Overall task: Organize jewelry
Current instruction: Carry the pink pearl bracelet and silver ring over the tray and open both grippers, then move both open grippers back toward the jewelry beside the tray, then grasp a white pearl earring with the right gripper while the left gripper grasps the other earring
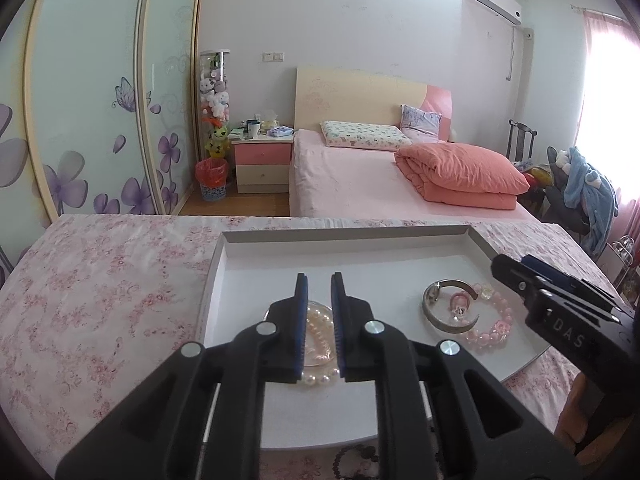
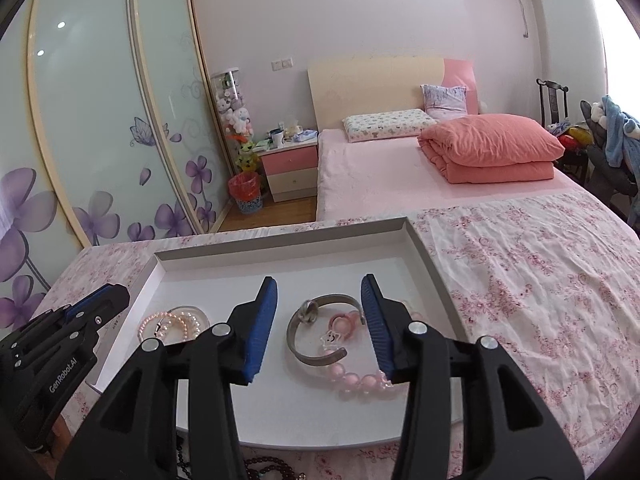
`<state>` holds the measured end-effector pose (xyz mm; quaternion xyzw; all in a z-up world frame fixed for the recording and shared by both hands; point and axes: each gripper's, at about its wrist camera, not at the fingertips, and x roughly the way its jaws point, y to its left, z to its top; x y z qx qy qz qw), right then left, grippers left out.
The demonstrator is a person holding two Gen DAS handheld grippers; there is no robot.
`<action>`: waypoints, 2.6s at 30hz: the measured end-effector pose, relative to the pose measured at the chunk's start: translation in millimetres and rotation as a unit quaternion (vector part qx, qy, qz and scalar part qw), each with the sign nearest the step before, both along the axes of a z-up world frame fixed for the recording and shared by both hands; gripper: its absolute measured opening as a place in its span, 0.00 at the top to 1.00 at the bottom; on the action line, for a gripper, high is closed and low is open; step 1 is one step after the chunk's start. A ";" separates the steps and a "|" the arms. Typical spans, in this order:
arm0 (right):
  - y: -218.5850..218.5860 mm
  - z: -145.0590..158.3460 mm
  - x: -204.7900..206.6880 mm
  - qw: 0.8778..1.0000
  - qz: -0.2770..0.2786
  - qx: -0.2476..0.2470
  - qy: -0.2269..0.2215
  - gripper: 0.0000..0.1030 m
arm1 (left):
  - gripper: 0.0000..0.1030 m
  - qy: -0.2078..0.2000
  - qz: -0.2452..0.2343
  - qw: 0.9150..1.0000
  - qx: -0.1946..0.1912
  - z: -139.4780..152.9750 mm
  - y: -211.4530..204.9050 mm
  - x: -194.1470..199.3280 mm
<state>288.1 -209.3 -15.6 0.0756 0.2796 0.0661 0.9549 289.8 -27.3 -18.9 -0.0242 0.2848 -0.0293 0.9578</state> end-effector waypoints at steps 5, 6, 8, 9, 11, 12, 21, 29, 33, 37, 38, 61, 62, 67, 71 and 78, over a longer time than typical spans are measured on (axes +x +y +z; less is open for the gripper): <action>-2.9 3.9 -6.0 1.000 -0.006 0.000 -0.004 0.56 | 0.87 -0.006 0.011 1.000 0.006 4.8 5.4 -7.0; -2.6 4.4 -7.1 1.000 -0.007 0.000 -0.005 0.56 | 0.87 -0.007 0.014 1.000 0.008 5.9 6.2 -9.0; -2.5 5.9 -10.7 1.000 -0.007 -0.001 -0.007 0.56 | 0.87 -0.008 0.017 1.000 0.010 8.4 6.5 -11.7; -1.8 6.5 -12.9 1.000 -0.008 -0.002 -0.008 0.56 | 0.87 -0.009 0.019 1.000 0.010 9.8 7.5 -14.4; -2.9 8.0 -16.9 1.000 -0.008 -0.002 -0.009 0.56 | 0.87 -0.010 0.021 1.000 0.010 13.0 8.7 -15.8; -3.6 8.4 -17.3 1.000 -0.008 -0.002 -0.010 0.56 | 0.87 -0.012 0.022 1.000 0.011 14.3 9.2 -18.3; -11.6 9.8 -36.9 1.000 -0.011 -0.007 -0.008 0.56 | 0.84 -0.017 0.035 0.999 0.017 21.6 24.7 -40.5; -15.8 -4.9 -59.2 1.000 -0.005 -0.019 0.022 0.56 | 0.76 0.000 0.049 0.999 0.024 10.7 48.2 -64.0; -18.8 -14.4 -71.3 0.999 0.002 -0.021 0.040 0.56 | 0.74 0.018 0.055 0.998 0.020 1.0 62.1 -74.9; -19.0 -27.7 -81.5 0.997 0.014 -0.031 0.068 0.56 | 0.68 0.031 0.060 0.998 0.011 -5.7 74.9 -89.5; -18.4 -31.3 -83.4 0.996 0.021 -0.033 0.075 0.56 | 0.66 0.033 0.058 0.998 0.011 -7.4 76.2 -93.4; 19.4 -55.2 -64.9 0.987 0.064 -0.070 0.132 0.74 | 0.40 0.071 0.038 0.997 0.021 -36.8 77.7 -108.3; 20.5 -55.6 -64.8 0.986 0.065 -0.073 0.133 0.75 | 0.40 0.071 0.038 0.997 0.021 -37.4 77.8 -108.0; 22.4 -57.2 -61.4 0.985 0.063 -0.078 0.141 0.77 | 0.39 0.074 0.037 0.996 0.019 -39.4 78.8 -106.9; 26.3 -59.7 -58.3 0.983 0.063 -0.087 0.151 0.86 | 0.39 0.074 0.037 0.996 0.020 -39.2 78.8 -106.9; 13.0 -59.4 -63.8 0.984 0.040 -0.078 0.152 0.86 | 0.39 0.074 0.037 0.996 0.018 -37.9 79.2 -105.5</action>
